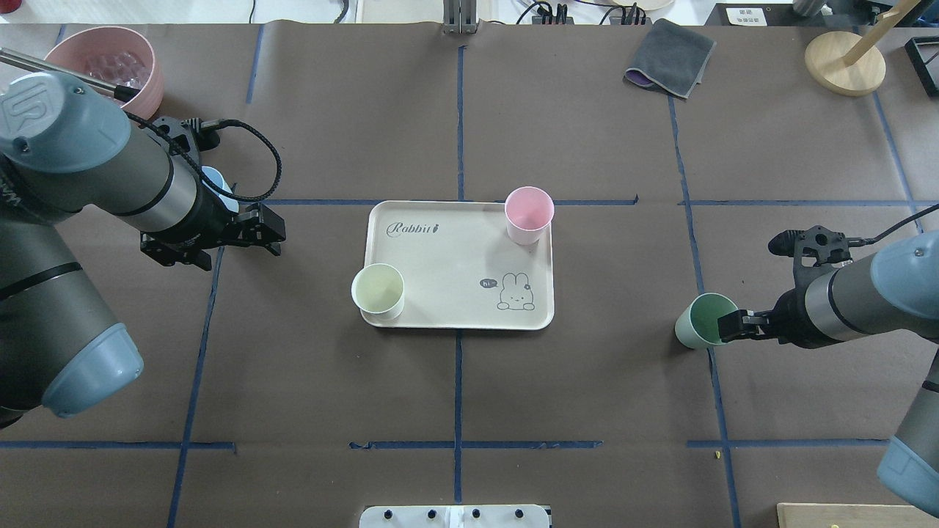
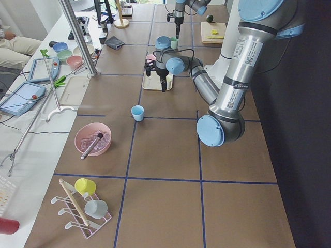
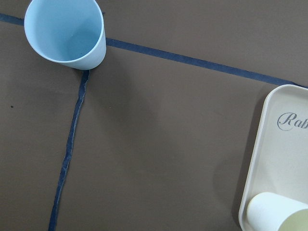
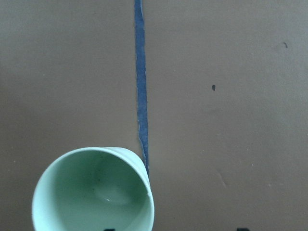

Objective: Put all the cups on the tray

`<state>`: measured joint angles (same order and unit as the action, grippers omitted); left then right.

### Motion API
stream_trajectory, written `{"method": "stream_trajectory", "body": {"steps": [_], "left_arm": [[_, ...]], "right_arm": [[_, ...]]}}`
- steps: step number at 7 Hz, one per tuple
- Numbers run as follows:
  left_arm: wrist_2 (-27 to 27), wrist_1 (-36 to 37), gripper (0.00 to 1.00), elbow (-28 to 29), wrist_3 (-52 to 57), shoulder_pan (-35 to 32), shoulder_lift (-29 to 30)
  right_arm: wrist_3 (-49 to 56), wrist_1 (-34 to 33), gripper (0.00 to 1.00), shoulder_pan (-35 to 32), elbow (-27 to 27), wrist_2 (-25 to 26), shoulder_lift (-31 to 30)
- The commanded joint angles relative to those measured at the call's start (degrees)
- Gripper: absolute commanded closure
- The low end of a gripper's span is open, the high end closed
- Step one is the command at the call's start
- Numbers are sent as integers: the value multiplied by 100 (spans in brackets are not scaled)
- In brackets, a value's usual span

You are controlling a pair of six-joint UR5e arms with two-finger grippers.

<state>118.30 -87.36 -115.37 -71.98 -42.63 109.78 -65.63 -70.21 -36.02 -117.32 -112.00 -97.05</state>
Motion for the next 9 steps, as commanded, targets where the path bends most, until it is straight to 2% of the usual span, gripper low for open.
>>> {"method": "stream_trajectory", "body": {"steps": [1,2,3,6,7,9], "left_arm": [[-9,0,0,6,0,0,-9],[-9,0,0,6,0,0,-9],[-9,0,0,6,-9,0,-9],[-18,0,0,6,-9,9,-9],[-18,0,0,6,-17,9,-9],[-18,0,0,23,-18,18,-18]], "right_arm": [[24,7,51,7,175,-24,151],[24,7,84,7,166,-15,160],[-2,7,97,7,149,-24,247],[-142,-98,100,7,78,-164,712],[-430,-438,100,16,69,-199,1105],[-861,-1857,100,138,130,-191,2517]]}}
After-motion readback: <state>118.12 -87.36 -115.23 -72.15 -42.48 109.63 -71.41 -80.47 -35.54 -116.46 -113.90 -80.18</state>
